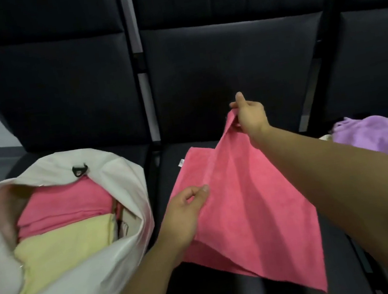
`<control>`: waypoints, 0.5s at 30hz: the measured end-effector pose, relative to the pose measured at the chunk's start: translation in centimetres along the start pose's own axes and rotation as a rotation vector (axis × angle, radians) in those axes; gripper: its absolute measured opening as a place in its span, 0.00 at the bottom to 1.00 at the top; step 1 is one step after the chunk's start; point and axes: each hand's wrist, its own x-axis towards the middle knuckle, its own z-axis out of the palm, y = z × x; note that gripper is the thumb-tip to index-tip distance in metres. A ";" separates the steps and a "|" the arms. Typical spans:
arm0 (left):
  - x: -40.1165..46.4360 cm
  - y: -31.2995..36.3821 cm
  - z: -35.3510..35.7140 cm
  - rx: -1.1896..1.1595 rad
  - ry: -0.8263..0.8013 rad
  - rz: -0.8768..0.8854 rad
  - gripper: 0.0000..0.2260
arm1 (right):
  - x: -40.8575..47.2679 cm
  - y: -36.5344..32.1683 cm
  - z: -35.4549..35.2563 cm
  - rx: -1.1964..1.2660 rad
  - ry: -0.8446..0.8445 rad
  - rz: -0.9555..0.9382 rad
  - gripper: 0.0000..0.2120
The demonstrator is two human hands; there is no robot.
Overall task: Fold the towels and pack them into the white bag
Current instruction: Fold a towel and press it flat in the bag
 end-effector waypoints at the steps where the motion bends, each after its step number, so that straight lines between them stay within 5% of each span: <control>1: 0.7 -1.0 -1.3 0.065 0.068 -0.020 0.16 | 0.1 0.5 1.6 -0.004 -0.049 0.028 0.20; 5: 2.9 -5.6 -4.4 0.524 0.226 -0.057 0.17 | 0.0 3.8 5.9 -0.050 -0.362 0.210 0.24; 9: 3.5 -7.8 -4.1 1.054 0.321 -0.038 0.08 | 0.1 7.1 5.4 -0.158 -0.404 0.284 0.28; 15: 3.5 -8.4 -2.5 1.057 0.343 -0.049 0.10 | -1.2 8.9 -1.9 -0.128 -0.234 0.211 0.20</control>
